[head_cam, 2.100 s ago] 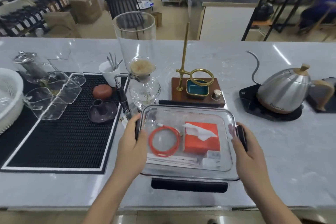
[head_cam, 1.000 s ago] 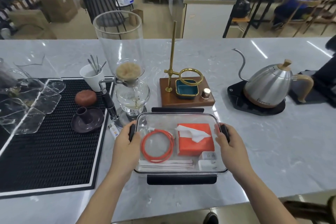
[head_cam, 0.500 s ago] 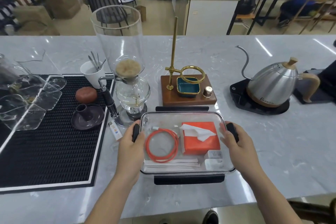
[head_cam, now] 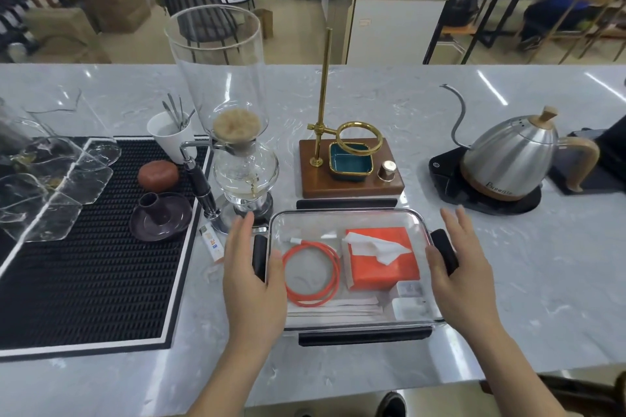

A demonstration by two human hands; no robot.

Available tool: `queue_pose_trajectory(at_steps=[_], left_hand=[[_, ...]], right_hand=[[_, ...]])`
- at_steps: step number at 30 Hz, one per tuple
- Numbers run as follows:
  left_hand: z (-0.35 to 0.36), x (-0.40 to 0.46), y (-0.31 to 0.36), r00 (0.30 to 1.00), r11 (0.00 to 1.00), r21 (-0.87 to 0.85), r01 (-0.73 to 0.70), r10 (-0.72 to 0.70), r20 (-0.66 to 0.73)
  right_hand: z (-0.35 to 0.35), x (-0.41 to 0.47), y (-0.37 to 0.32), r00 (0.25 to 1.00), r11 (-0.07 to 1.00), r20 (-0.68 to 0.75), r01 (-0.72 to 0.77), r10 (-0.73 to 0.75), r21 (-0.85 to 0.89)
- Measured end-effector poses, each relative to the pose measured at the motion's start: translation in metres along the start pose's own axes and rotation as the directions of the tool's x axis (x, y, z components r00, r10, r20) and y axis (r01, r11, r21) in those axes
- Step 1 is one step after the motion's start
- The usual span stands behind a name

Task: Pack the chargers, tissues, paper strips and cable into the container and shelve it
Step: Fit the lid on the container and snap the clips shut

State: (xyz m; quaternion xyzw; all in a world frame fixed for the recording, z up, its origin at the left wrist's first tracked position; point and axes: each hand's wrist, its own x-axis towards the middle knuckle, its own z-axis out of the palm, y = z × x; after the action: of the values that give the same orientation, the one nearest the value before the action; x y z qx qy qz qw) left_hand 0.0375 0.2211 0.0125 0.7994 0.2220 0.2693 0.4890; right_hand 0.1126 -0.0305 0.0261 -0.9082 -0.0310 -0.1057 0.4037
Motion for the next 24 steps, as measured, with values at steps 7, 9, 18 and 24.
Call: queue_pose_trajectory(at_steps=[7,9,18,24], left_hand=[[0.0,0.003,0.0,0.969,0.943,0.228,-0.243,0.228,0.09],[0.0,0.004,-0.001,0.974,0.947,0.241,-0.214,0.188,0.127],[-0.001,0.002,-0.006,0.986,0.987,0.157,0.015,-0.041,0.159],[0.002,0.003,-0.007,0.943,0.971,-0.001,0.241,-0.234,0.237]], right_hand=[[0.001,0.002,0.009,0.983,0.971,0.081,0.179,-0.167,-0.161],[0.0,0.003,0.011,0.986,0.976,0.107,0.143,-0.126,-0.163],[-0.002,0.002,0.007,0.987,0.998,0.152,-0.054,0.055,-0.009],[0.0,0.003,0.006,0.945,0.948,0.259,-0.253,0.2,0.193]])
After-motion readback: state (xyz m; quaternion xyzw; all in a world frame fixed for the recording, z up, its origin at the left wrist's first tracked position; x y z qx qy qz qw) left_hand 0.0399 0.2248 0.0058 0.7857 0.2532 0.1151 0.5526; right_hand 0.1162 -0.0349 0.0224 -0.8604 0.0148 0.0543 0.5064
